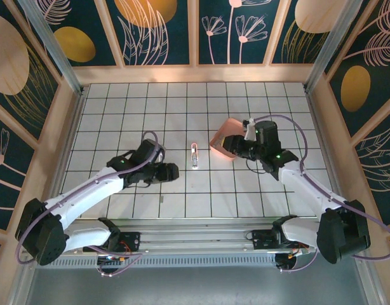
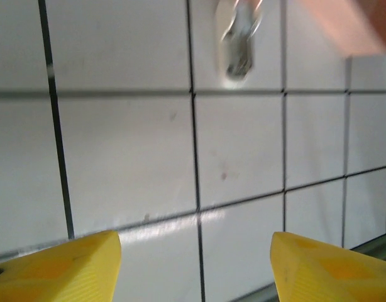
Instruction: Load the staples into the stapler
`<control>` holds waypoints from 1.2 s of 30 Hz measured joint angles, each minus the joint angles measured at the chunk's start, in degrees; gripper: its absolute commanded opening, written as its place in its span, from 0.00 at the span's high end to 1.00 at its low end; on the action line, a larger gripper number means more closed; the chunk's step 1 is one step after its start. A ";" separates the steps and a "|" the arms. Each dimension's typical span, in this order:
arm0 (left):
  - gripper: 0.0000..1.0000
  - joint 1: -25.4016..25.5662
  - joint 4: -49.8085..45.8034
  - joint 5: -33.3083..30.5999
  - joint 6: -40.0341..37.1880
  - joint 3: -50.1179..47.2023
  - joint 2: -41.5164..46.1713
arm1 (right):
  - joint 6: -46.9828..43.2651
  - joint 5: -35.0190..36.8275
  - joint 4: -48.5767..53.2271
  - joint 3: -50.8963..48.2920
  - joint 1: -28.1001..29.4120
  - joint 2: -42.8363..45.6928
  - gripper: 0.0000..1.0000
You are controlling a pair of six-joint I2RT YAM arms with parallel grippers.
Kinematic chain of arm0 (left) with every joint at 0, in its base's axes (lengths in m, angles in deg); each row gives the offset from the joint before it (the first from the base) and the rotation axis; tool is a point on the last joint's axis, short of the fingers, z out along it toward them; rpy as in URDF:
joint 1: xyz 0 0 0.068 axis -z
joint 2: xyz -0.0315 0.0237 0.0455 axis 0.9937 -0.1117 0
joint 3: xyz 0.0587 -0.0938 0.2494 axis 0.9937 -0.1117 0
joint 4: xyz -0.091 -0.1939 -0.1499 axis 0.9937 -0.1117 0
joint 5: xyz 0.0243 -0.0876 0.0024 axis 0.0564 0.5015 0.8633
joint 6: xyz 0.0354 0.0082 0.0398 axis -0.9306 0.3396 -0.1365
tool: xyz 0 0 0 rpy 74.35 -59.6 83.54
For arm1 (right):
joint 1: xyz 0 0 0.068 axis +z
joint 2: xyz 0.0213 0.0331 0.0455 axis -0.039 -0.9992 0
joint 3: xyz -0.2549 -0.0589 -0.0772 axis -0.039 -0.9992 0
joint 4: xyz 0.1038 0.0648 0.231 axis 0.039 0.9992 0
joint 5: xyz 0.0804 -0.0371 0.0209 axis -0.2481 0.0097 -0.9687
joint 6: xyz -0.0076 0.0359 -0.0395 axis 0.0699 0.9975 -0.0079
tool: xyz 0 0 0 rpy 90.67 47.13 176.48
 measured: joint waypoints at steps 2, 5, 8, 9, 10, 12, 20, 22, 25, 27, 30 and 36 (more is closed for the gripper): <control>0.38 1.38 -1.60 -0.87 2.03 -0.33 -1.51 | 0.00 0.09 -0.04 -0.66 0.35 0.66 0.72; 0.40 2.12 -3.34 -2.54 4.20 -1.27 -3.32 | 0.11 0.33 -0.15 -1.70 0.50 1.27 0.72; 0.42 2.12 -4.59 -3.41 5.77 -3.08 -3.52 | 0.63 0.42 -0.15 -1.97 0.85 1.27 0.73; 0.43 2.12 -4.79 -3.48 6.12 -3.65 -3.52 | 0.68 0.44 -0.26 -1.97 1.05 1.27 0.72; 0.45 2.12 -5.01 -3.69 6.56 -4.46 -3.52 | 0.68 0.42 -0.35 -1.97 1.25 1.27 0.73; 0.48 2.12 -5.44 -3.93 7.23 -5.66 -3.69 | 0.66 0.42 -0.39 -1.97 1.51 1.27 0.73; 0.54 2.19 -5.31 -4.02 7.48 -6.54 -8.33 | 0.68 0.42 -0.44 -1.99 1.86 1.29 0.73; 0.55 2.19 -5.11 -4.02 7.45 -6.54 -9.16 | 0.68 0.42 -0.46 -2.32 1.92 1.62 0.73; 0.60 2.38 -5.01 -4.02 7.43 -6.54 -10.43 | 0.66 0.44 -0.39 -2.84 1.92 2.25 0.73; 0.61 2.45 -5.01 -3.98 7.39 -6.47 -11.37 | 0.66 0.44 -0.37 -3.02 1.92 2.62 0.74; 0.65 2.49 -5.05 -4.04 7.23 -6.14 -12.96 | 0.66 0.42 -0.35 -3.23 1.92 3.13 0.74; 0.76 2.71 -7.87 -5.16 6.49 -3.87 -15.65 | 0.66 0.39 0.11 -3.74 1.92 3.58 0.74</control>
